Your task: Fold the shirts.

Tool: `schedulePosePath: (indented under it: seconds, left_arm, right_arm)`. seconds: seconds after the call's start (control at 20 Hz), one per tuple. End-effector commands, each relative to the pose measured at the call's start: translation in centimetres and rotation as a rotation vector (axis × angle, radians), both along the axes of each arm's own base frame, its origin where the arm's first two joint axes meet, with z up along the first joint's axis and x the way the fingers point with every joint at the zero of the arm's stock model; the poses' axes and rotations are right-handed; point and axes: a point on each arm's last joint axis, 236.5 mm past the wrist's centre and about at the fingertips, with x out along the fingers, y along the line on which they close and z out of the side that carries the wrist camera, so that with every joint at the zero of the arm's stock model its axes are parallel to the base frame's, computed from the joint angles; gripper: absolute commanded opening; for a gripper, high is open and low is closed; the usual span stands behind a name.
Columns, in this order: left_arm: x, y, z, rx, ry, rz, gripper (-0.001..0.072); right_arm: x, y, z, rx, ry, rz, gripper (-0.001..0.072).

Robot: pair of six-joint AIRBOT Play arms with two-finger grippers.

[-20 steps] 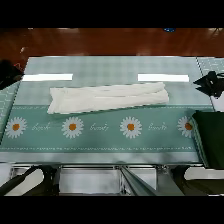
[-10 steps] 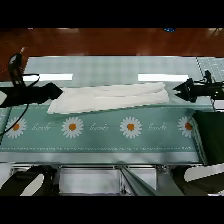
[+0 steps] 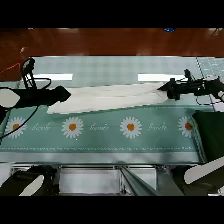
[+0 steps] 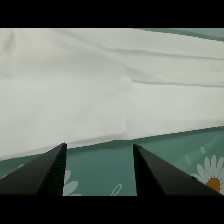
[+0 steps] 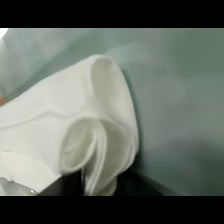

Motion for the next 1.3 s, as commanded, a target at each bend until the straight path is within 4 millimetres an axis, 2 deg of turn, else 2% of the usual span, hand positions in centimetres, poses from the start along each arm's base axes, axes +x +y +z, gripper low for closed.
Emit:
schedulePosePath:
  seconds: [0.0,0.15,0.2,0.25,0.3,0.4,0.5,0.65,0.75,0.85,1.05,1.15,1.25]
  left_arm:
    - [0.0,-0.1,-0.1,-0.003,0.002,0.000,0.0507]
    - [0.0,-0.1,-0.1,-0.003,0.001,0.000,0.0493]
    - [0.0,-0.1,-0.1,0.000,0.000,-0.003,0.0299]
    - [0.1,-0.1,0.0,0.000,-0.004,-0.005,0.0034]
    - [0.5,-0.4,0.3,-0.010,-0.026,0.000,0.0022]
    - [1.6,-1.8,0.9,-0.075,-0.059,0.018,0.0021]
    - [2.3,-4.4,0.4,-0.121,-0.054,-0.004,0.0021]
    - [3.6,-10.4,-1.3,-0.122,-0.047,-0.107,0.0021]
    - [4.0,-15.7,-2.6,-0.115,-0.019,-0.211,0.0021]
    - [3.2,-21.5,-4.8,-0.096,0.057,-0.345,0.0021]
    - [-0.9,-31.5,-9.3,-0.079,0.234,-0.552,0.0021]
    - [-4.1,-35.8,-10.4,-0.098,0.287,-0.643,0.0021]
    - [-7.6,-38.9,-11.2,-0.120,0.341,-0.713,0.0021]
  right_arm:
    - [0.2,2.7,0.2,-0.010,-0.040,0.093,0.0027]
    - [1.2,3.3,3.3,-0.020,-0.111,0.131,0.0022]
    - [1.4,2.9,4.7,-0.042,-0.144,0.132,0.0022]
    - [1.2,2.3,6.2,-0.085,-0.176,0.149,0.0022]
    - [0.4,1.6,7.6,-0.145,-0.198,0.181,0.0022]
    - [-2.3,-0.4,9.7,-0.297,-0.188,0.252,0.0022]
    - [-5.0,-1.4,12.2,-0.396,-0.220,0.274,0.0022]
    - [-8.8,-0.5,16.2,-0.436,-0.317,0.248,0.0022]
    - [-11.5,0.5,18.3,-0.442,-0.379,0.228,0.0022]
    - [-13.9,1.1,19.8,-0.452,-0.420,0.195,0.0022]
    - [-16.8,2.4,22.3,-0.440,-0.498,0.135,0.0023]
    - [-17.2,2.5,23.2,-0.444,-0.525,0.122,0.0023]
    - [-17.3,2.8,23.5,-0.430,-0.531,0.117,0.0023]
